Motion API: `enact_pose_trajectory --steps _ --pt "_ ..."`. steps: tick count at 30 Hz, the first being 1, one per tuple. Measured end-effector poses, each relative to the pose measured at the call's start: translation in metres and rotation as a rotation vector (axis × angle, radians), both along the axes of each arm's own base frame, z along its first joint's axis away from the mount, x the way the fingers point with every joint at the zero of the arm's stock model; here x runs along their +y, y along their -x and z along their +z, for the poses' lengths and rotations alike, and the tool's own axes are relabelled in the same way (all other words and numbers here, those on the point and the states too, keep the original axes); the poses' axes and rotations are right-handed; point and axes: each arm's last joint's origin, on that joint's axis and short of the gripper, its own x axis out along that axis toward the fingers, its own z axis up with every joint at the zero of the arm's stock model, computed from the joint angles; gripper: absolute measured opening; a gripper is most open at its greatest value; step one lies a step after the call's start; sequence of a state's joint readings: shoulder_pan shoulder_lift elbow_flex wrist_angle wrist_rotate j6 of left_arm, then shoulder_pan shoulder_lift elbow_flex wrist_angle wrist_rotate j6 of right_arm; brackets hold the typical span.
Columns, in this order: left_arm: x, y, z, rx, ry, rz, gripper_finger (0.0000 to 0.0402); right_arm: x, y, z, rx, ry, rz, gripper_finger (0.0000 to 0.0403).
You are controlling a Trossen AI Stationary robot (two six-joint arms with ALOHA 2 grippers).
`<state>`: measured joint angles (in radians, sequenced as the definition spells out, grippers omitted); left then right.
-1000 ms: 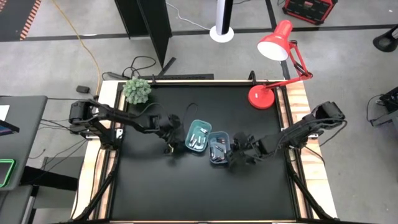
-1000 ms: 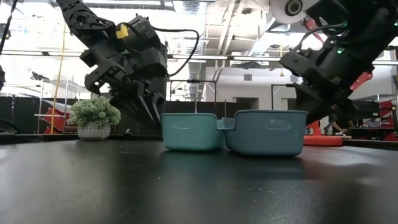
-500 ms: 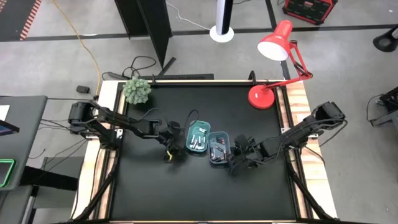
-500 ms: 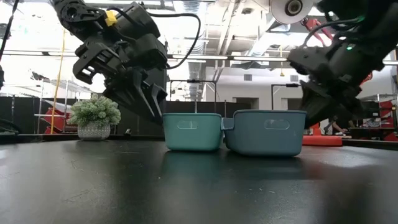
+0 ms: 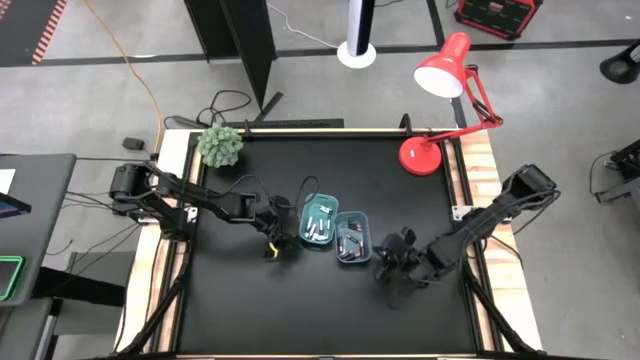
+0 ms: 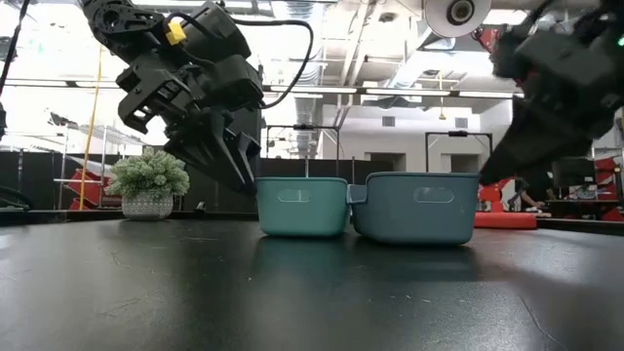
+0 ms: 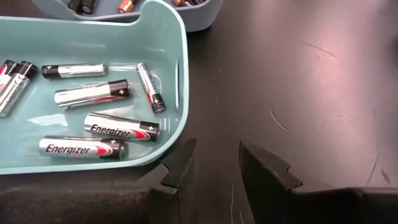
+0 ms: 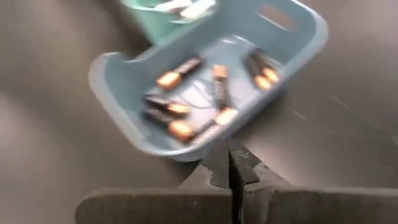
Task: Sort batteries
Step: Adjust the light blue and blue bins
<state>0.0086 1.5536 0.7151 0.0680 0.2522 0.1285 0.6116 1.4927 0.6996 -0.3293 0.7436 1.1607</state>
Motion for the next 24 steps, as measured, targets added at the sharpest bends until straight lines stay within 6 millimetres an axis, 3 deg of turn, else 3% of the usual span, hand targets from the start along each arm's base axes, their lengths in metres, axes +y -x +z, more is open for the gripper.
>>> enact_pose_trajectory --steps 8,12,17,24 --pt "0.0 -0.001 0.001 -0.01 0.007 0.011 0.0112 0.026 -0.016 0.015 -0.089 0.043 0.331 0.0" --pt "0.0 -0.002 0.002 -0.027 0.006 0.012 0.0112 0.028 -0.027 -0.001 -0.034 0.012 0.418 0.0" --pt "0.0 -0.002 0.002 -0.032 0.011 0.017 0.0112 0.023 -0.04 -0.027 0.06 -0.002 0.4 0.0" --pt "0.0 -0.003 0.003 -0.035 0.017 0.022 0.0112 0.019 -0.064 -0.036 0.091 0.046 0.398 0.0"
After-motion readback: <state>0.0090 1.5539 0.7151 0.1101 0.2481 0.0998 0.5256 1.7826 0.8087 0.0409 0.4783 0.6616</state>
